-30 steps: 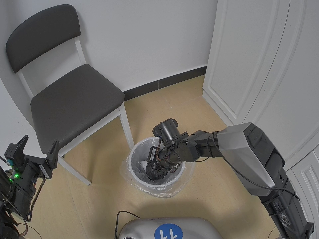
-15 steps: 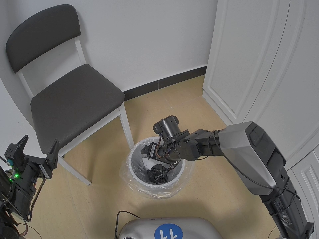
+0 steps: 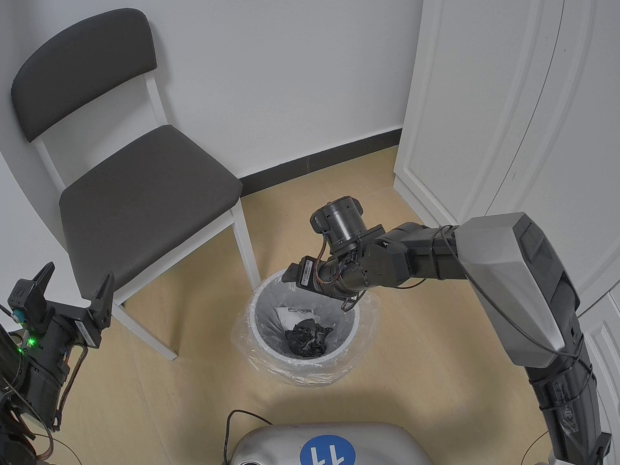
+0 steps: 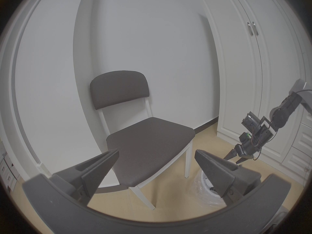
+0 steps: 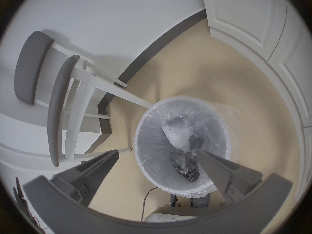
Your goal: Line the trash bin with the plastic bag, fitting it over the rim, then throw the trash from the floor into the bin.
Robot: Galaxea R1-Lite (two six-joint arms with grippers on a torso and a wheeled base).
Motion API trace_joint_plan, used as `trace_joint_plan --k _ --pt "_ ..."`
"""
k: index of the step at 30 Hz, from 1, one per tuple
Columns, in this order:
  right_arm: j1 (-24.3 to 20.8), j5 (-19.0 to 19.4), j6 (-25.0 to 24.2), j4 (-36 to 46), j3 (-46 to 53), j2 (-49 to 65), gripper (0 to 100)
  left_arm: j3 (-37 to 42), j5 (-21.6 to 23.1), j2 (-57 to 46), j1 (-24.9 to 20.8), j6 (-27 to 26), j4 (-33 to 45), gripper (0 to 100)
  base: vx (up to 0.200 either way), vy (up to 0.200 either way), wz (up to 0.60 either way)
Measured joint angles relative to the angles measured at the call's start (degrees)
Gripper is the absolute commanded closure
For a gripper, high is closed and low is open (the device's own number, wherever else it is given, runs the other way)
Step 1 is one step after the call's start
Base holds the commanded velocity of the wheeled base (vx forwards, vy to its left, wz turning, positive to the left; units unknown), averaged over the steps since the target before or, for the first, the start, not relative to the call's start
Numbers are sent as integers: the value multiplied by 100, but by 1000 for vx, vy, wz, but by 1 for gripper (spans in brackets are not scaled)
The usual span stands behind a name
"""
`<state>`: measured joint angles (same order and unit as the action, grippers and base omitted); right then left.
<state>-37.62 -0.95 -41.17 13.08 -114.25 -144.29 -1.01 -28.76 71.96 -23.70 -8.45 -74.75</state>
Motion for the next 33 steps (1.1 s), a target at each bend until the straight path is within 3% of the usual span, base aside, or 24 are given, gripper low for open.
trace_joint_plan --k 9,15,19,24,28,33 --pt "16 2 660 -57 807 510 0 0 -4 12 -102 7 -5 0 0 0 0" --pt "0 -110 797 -74 1395 1140 0 0 -28 12 -638 73 57 0 0 0 0" --pt "-16 -395 972 -138 1860 1631 0 0 -35 6 -835 178 173 0 0 0 0" --pt "102 -928 1615 -217 2445 2197 0 0 -39 -7 -890 243 217 0 0 0 0" --pt "234 -1301 2037 -394 3062 2709 0 0 -41 -13 -719 271 236 0 0 0 0" --pt "378 -1468 2371 -1128 3958 3404 0 2 -26 -61 -479 282 235 0 0 0 0"
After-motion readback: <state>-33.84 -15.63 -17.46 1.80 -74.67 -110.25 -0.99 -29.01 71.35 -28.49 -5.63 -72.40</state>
